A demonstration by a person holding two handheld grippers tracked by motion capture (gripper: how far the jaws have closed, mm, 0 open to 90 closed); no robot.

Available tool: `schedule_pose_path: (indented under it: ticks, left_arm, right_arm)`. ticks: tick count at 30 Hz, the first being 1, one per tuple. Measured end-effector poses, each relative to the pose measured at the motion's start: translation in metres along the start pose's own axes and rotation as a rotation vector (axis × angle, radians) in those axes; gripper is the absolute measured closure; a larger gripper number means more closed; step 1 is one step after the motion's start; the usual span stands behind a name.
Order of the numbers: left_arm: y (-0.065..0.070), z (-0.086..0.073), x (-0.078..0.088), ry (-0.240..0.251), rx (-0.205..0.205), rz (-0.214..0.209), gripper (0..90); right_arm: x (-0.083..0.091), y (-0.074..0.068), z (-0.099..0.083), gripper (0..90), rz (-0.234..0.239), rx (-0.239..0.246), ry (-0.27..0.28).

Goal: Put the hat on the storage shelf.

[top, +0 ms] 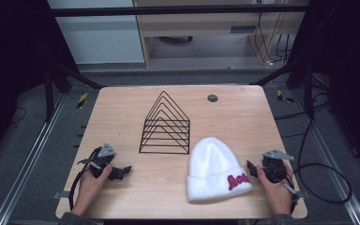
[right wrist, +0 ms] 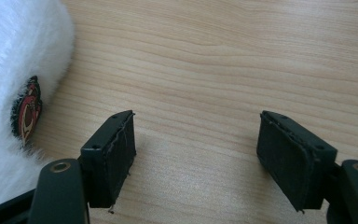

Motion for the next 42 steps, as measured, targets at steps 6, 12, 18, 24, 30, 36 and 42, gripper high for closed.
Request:
schedule_pose_path:
  ticks: [6,12,18,24,30,36,42]
  left_arm:
    - [0.000,0.000,0.000,0.000,0.000,0.000,0.0]
    - [0.000,0.000,0.000,-0.001,0.000,0.000,0.0]
    - [0.000,0.000,0.000,-0.001,0.000,0.000,0.0]
    - [0.000,0.000,0.000,-0.001,0.000,0.000,0.0]
    - [0.000,0.000,0.000,-0.001,0.000,0.000,0.0]
    - [0.000,0.000,0.000,-0.001,0.000,0.000,0.0]
    - [0.000,0.000,0.000,-0.001,0.000,0.000,0.0]
  right_arm:
    - [0.000,-0.001,0.000,26.6,-0.002,-0.011,-0.002]
    - [0.002,-0.005,0.003,22.7,0.022,-0.021,-0.036]
    - [0.017,-0.019,0.029,20.9,0.004,0.052,-0.053]
    - [0.027,-0.047,0.063,20.5,0.023,0.175,-0.091]
    - [0.018,-0.077,0.086,21.3,0.053,0.277,-0.130]
    - [0.008,-0.095,0.097,27.1,0.105,0.289,-0.119]
    - [0.001,-0.103,0.100,32.9,0.129,0.284,-0.146]
Point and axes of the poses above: each handheld gripper's, and its own axes: x roughly backward along the jaws, z roughly out of its top, y roughly to its right, the point moved 7 cm from there along -x, roughly forward along the jaws, and after that the axes turned 5 degrees about -x, right-handed, at the moved point
